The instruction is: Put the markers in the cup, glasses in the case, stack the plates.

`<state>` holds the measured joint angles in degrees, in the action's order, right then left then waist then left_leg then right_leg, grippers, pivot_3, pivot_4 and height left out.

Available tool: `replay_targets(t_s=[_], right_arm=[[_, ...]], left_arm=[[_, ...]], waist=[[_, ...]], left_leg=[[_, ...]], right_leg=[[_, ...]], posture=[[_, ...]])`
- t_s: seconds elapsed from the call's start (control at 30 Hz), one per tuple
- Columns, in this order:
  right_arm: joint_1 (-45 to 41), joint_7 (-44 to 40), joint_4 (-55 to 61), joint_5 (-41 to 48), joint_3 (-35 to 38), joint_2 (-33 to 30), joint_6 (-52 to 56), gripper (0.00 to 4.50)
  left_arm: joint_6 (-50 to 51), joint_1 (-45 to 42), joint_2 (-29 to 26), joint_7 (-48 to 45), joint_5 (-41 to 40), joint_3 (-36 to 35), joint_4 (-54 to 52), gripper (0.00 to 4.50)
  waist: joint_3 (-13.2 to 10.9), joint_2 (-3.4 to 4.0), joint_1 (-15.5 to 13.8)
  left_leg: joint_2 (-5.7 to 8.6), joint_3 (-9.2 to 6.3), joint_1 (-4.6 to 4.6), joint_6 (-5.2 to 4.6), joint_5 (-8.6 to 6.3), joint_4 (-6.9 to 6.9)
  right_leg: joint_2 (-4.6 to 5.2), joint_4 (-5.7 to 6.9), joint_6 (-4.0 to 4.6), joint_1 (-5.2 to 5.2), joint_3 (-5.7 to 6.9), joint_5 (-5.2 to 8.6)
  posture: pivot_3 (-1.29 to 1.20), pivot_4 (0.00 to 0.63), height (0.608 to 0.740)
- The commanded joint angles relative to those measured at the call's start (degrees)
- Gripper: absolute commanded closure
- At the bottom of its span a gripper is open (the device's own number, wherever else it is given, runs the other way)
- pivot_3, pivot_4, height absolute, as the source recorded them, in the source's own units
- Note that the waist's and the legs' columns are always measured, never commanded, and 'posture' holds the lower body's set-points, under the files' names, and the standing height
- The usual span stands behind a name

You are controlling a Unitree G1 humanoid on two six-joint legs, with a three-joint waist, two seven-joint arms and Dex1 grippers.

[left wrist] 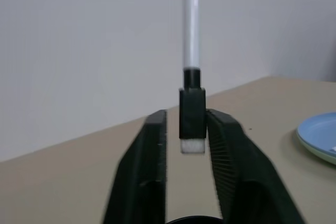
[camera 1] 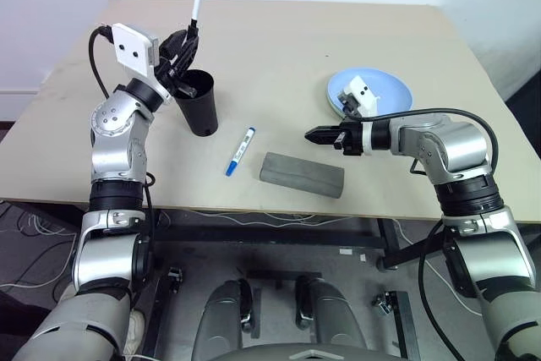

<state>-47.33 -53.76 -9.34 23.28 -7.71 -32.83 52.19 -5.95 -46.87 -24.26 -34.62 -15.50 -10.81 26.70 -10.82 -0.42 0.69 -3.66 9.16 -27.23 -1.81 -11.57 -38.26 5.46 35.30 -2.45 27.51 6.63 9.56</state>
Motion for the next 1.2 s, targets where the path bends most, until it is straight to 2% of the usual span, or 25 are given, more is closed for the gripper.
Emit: replay_targets(t_s=[0.03, 0.2, 0.23, 0.53, 0.7, 0.87, 0.97, 1.2], right_arm=[[-0.8, -0.07, 1.2, 0.14, 1.58, -0.83, -0.5, 4.5], [-0.77, -0.2, 0.94, -0.24, 1.14, -0.79, -0.69, 4.5], [-0.78, -0.28, 0.98, -0.22, 1.15, -0.7, -0.62, 4.5], [-1.48, -0.83, 0.6, 0.13, 1.3, -0.12, -0.52, 4.5], [-1.99, -0.75, -0.78, 0.18, 1.68, 0.01, 0.19, 4.5], [-1.97, -1.28, -1.32, 0.21, 2.22, -0.55, -0.61, 4.5], [-1.22, -2.49, -0.73, -0.61, 2.18, -2.03, -3.51, 4.5], [0.91, -6.11, 2.84, 2.67, 7.48, -3.95, -9.46, 4.5]], left_arm=[[0.15, 0.41, -0.48, 1.47, -0.12, -0.65, -4.05, 1.91], [2.9, 3.29, -0.87, 2.03, -0.8, -0.66, -8.89, 0.21], [3.38, 3.92, -0.78, 2.23, -0.84, -0.63, -10.02, 0.08], [11.16, 6.91, -1.62, 0.76, -4.52, -0.72, -18.18, 0.08], [27.7, 13.24, -7.79, -4.42, -11.92, 0.67, -33.21, 0.08], [47.02, 15.35, -14.09, -1.24, -17.36, 0.0, -42.58, 0.08], [56.28, 15.24, -16.71, 1.01, -19.54, -0.19, -45.52, 0.08], [72.69, 13.49, -17.05, 6.57, -23.15, 0.65, -48.48, 0.08]], waist=[[0.0, 0.0, 0.01], [0.0, 0.0, 0.03], [0.0, 0.0, 0.03], [0.0, 0.0, 0.03], [0.0, 0.01, 0.29], [-0.01, 0.01, 0.03], [-0.01, 0.01, -0.04], [-0.01, 0.01, 0.0]], left_leg=[[0.0, 0.0, 0.0, 0.0, 0.0, 0.0], [0.0, 0.0, 0.01, 0.0, 0.0, 0.0], [0.0, 0.0, 0.02, 0.0, 0.0, 0.0], [0.0, 0.0, 0.01, 0.0, 0.0, -0.02], [-0.03, 0.0, 0.02, 0.01, 0.0, 0.01], [-0.08, -0.02, 0.05, 0.05, 0.01, 0.0], [-0.05, -0.01, 0.08, 0.06, 0.0, 0.0], [-0.05, -0.02, 0.03, 0.06, 0.0, 0.06]], right_leg=[[0.0, 0.0, 0.0, 0.0, 0.0, 0.0], [0.0, 0.01, 0.0, -0.01, 0.0, 0.0], [0.0, 0.01, 0.0, -0.01, 0.0, 0.0], [0.0, 0.02, 0.0, -0.02, 0.0, 0.0], [-0.05, 0.02, -0.01, 0.0, -0.01, 0.0], [-0.08, 0.03, 0.16, -0.02, 0.0, 0.11], [-0.02, 0.0, -0.03, -0.07, 0.0, 0.22], [-0.07, -0.09, -0.03, -0.03, 0.0, 0.22]], posture=[[0.0, 0.15, 0.71], [0.0, 0.15, 0.71], [0.0, 0.15, 0.71], [0.0, 0.15, 0.71], [0.0, 0.15, 0.71], [0.0, 0.15, 0.71], [0.0, 0.15, 0.71], [0.0, 0.15, 0.71]])
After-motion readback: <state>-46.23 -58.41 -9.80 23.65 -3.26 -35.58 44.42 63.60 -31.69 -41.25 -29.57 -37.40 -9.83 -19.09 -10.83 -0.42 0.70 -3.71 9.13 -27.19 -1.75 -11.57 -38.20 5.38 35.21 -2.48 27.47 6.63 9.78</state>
